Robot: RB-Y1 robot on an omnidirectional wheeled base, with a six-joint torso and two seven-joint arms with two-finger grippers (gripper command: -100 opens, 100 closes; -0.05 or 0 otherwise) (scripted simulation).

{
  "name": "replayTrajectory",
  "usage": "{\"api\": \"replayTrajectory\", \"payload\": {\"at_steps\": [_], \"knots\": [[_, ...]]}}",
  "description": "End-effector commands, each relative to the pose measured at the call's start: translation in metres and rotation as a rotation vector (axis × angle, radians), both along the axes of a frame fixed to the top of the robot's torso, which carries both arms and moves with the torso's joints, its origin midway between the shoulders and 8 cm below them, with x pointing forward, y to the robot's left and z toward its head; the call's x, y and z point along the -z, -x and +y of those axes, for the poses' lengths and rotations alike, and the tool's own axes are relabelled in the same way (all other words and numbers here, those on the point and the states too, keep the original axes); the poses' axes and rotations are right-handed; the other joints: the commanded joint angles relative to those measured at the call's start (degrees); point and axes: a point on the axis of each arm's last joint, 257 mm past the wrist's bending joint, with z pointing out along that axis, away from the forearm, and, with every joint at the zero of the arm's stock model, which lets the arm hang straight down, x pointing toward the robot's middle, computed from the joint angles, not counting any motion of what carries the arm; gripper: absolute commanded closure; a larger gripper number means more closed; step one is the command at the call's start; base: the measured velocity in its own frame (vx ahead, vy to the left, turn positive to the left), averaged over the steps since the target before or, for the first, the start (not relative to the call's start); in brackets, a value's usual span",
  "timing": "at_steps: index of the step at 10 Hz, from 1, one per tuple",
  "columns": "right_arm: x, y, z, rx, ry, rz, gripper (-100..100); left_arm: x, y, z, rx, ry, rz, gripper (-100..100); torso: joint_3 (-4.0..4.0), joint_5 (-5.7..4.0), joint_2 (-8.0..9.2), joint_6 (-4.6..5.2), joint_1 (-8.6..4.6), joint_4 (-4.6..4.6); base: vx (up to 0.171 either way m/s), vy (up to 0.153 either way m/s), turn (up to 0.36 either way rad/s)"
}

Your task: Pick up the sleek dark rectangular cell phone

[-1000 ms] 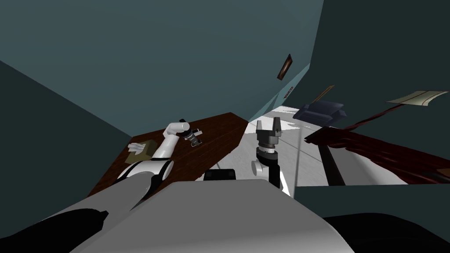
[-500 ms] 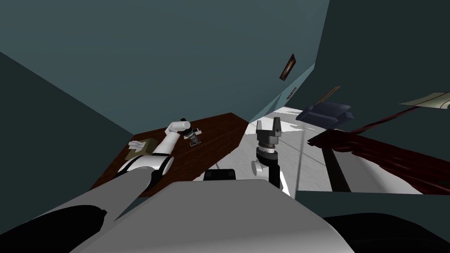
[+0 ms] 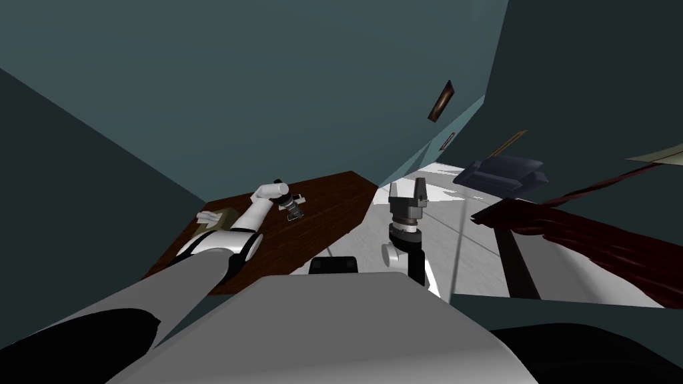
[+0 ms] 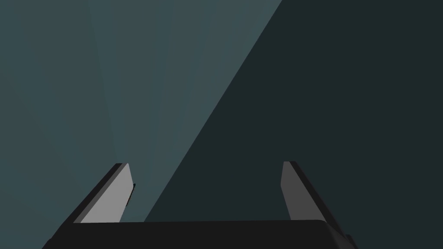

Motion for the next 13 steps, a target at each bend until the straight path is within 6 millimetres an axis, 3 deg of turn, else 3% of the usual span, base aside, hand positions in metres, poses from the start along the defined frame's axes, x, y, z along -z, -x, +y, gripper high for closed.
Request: {"api": "replayTrajectory", "payload": {"at_steps": [1,2,3,5,6,8,9,12,13], "knots": [[0.0,0.0,0.0,0.0,0.0,0.0,0,0.001,-0.006,0.002,0.015,0.0,-0.005,-100,0.0,0.0,0.0,0.0,0.0,0.0,0.009,-0.058,0.064],[0.0,0.0,0.0,0.0,0.0,0.0,0,0.009,0.0,0.006,-0.001,0.004,0.022,-100,-0.02,-0.02,-0.03,0.03,-0.08,-0.01,0.004,-0.04,-0.014],[0.0,0.0,0.0,0.0,0.0,0.0,0,-0.002,-0.016,0.006,0.045,-0.001,-0.025,-100,-0.02,-0.01,-0.02,0.03,-0.05,-0.02,-0.003,-0.058,0.089],[0.0,0.0,0.0,0.0,0.0,0.0,0,0.012,-0.004,0.013,0.014,0.005,0.026,-100,0.01,-0.03,0.03,0.02,-0.12,0.0,-0.008,-0.051,0.024],[0.0,0.0,0.0,0.0,0.0,0.0,0,0.0,-0.022,0.014,0.059,-0.002,-0.027,-100,0.0,-0.01,0.01,0.02,-0.04,0.0,-0.001,-0.067,0.085],[0.0,0.0,0.0,0.0,0.0,0.0,0,0.014,-0.01,0.022,0.026,0.005,0.024,-100,-0.01,-0.04,-0.02,0.02,-0.14,-0.01,0.006,-0.051,0.032],[0.0,0.0,0.0,0.0,0.0,0.0,0,0.003,-0.025,0.026,0.061,-0.002,-0.022,-100,-0.02,-0.01,-0.03,0.03,-0.03,-0.02,-0.003,-0.048,0.109],[0.0,0.0,0.0,0.0,0.0,0.0,0,0.016,-0.013,0.033,0.031,0.004,0.022,-100,-0.01,-0.01,-0.01,0.03,-0.03,-0.01,0.001,-0.034,0.006],[0.0,0.0,0.0,0.0,0.0,0.0,0,0.005,-0.028,0.038,0.062,-0.005,-0.024,-100,-0.01,0.01,-0.01,0.02,0.06,-0.01,0.01,-0.04,0.103]]}}
